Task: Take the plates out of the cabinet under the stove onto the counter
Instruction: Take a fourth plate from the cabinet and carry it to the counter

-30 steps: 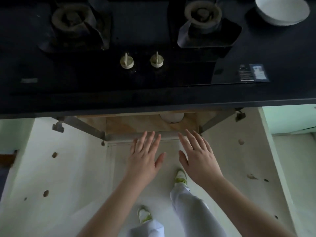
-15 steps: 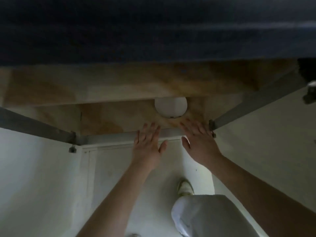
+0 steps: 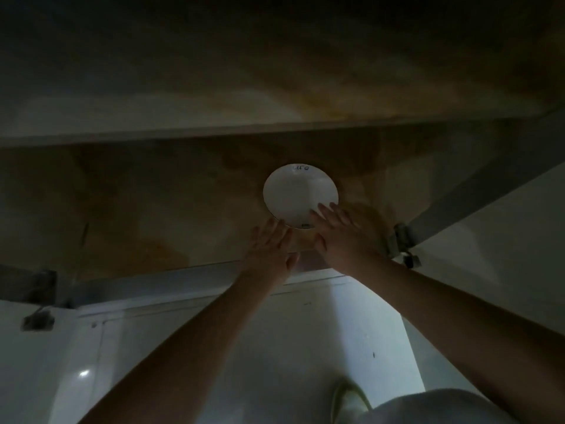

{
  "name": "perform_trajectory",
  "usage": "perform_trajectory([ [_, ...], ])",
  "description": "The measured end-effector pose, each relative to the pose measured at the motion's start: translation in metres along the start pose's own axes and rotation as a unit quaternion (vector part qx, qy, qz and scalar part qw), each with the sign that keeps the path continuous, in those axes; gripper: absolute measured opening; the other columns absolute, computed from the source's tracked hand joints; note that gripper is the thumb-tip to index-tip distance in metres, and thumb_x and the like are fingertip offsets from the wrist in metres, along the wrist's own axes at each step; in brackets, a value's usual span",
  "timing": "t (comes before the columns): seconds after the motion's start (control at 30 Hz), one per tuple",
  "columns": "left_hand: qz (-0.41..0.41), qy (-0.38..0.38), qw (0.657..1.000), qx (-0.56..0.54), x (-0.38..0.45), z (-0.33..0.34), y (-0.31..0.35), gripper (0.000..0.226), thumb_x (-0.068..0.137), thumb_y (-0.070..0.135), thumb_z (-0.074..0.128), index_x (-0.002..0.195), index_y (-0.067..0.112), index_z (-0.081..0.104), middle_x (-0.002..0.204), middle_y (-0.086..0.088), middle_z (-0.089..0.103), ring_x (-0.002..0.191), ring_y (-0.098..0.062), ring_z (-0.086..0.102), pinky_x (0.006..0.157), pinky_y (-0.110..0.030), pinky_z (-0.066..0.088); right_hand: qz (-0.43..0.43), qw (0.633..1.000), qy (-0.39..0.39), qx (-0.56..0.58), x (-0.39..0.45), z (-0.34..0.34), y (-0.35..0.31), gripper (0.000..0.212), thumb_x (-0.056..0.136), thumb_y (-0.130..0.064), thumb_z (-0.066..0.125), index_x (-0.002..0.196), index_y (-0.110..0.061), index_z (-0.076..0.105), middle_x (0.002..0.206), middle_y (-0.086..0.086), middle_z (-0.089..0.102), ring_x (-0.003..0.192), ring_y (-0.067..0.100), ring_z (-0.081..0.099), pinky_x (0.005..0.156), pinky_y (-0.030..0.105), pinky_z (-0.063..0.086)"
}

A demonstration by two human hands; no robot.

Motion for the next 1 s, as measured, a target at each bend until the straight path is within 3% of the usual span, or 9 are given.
perform_trajectory([
  [0.17,0.011,0.024,0.999,0.019,0.029,0.024,-0.013,0.068,0.103,0.049,0.026,0.158,0.017,0.001,0.167,-0.005,-0.002,0.152,-0.024,-0.006,0.12,-0.045,0.0,0.011,1.0,-0.019,0.018,0.017,0.04,0.009,0.056,0.102,-0.035,0.029,0.155,-0.021,0.015,0.164,0.001,0.009,0.149,0.021,0.003,0.12,0.037,0.007],
  [0.43,0.043,-0.015,0.999,-0.016,0.054,0.036,-0.031,0.07,0.102,0.045,0.035,0.158,0.019,0.003,0.167,-0.002,0.002,0.152,-0.02,-0.004,0.12,-0.043,0.0,0.001,0.993,-0.079,0.086,0.029,0.07,0.012,0.055,0.103,-0.034,0.031,0.154,-0.023,0.016,0.162,0.005,0.015,0.147,0.023,0.012,0.119,0.038,0.011],
  [0.67,0.053,0.034,0.998,0.003,0.053,0.037,-0.029,0.058,0.101,0.043,0.037,0.152,0.015,0.03,0.159,-0.008,0.031,0.147,-0.027,0.02,0.117,-0.042,0.012,-0.02,0.997,-0.036,0.066,0.021,0.067,0.01,0.052,0.101,-0.03,0.034,0.152,-0.022,0.023,0.157,0.005,0.027,0.143,0.024,0.023,0.116,0.035,0.017],
  [0.83,0.066,0.119,0.987,0.087,0.037,0.029,-0.023,0.045,0.099,0.043,0.036,0.12,0.015,0.063,0.122,-0.007,0.065,0.117,-0.029,0.052,0.098,-0.04,0.033,-0.065,0.996,0.013,0.063,0.009,0.073,0.007,0.045,0.1,-0.029,0.029,0.14,-0.02,0.047,0.14,0.004,0.049,0.129,0.024,0.041,0.107,0.032,0.028],
  [0.9,0.065,0.145,0.985,0.062,0.033,0.026,-0.023,0.041,0.099,0.04,0.038,0.11,0.015,0.068,0.111,-0.007,0.069,0.108,-0.029,0.057,0.092,-0.039,0.036,-0.051,0.984,0.06,0.161,0.01,0.073,0.011,0.039,0.1,-0.023,0.032,0.128,-0.013,0.057,0.127,0.01,0.058,0.118,0.029,0.052,0.099,0.034,0.038],
  [1.0,0.007,0.191,0.977,-0.094,0.036,0.018,-0.032,0.028,0.099,0.03,0.045,0.108,0.012,0.065,0.111,-0.011,0.064,0.104,-0.032,0.058,0.086,-0.038,0.039,0.1,0.919,0.118,0.362,0.018,0.072,0.025,0.035,0.101,-0.022,0.041,0.133,-0.013,0.054,0.13,0.013,0.056,0.115,0.027,0.054,0.096,0.031,0.042],
])
Point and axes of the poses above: each hand's wrist, its own x-axis towards the middle knuckle, its own z-axis out of the palm, y = z × x, the point moved 1 cm from there along x, towards the middle knuckle
